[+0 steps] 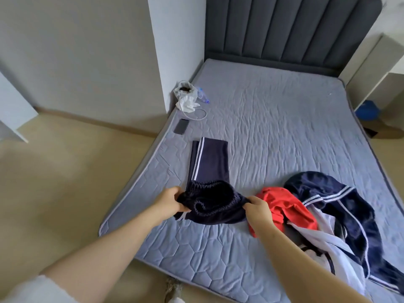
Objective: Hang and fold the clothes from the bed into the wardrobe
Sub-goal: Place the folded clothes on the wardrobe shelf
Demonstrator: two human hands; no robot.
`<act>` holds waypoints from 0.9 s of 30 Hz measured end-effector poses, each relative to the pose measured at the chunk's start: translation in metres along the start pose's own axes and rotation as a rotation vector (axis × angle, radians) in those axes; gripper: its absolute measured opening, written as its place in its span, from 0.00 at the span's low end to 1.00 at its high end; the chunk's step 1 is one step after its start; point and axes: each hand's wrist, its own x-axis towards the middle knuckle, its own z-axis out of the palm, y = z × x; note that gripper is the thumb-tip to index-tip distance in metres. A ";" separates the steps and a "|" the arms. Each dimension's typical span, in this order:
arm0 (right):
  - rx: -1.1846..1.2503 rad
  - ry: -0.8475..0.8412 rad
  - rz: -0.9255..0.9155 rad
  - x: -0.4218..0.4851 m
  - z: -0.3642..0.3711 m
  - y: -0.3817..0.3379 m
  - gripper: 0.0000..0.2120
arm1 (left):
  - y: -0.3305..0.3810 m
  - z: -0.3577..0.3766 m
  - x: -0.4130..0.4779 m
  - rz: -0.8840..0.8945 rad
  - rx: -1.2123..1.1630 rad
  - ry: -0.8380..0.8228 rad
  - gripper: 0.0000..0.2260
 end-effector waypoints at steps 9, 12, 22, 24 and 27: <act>-0.070 -0.084 0.157 0.014 0.039 0.044 0.14 | -0.049 0.014 0.028 -0.107 -0.001 -0.033 0.11; -0.055 -0.053 0.192 0.032 0.055 0.043 0.13 | -0.055 0.010 0.057 -0.115 0.004 -0.033 0.11; -0.267 0.193 0.120 0.196 0.089 -0.035 0.15 | -0.001 -0.011 0.230 -0.017 0.034 0.092 0.10; -0.186 0.261 0.125 0.235 0.095 -0.054 0.14 | 0.020 -0.016 0.273 0.044 0.102 0.189 0.14; -0.060 0.249 0.009 0.271 0.106 -0.062 0.20 | 0.037 -0.012 0.323 0.096 -0.189 0.158 0.30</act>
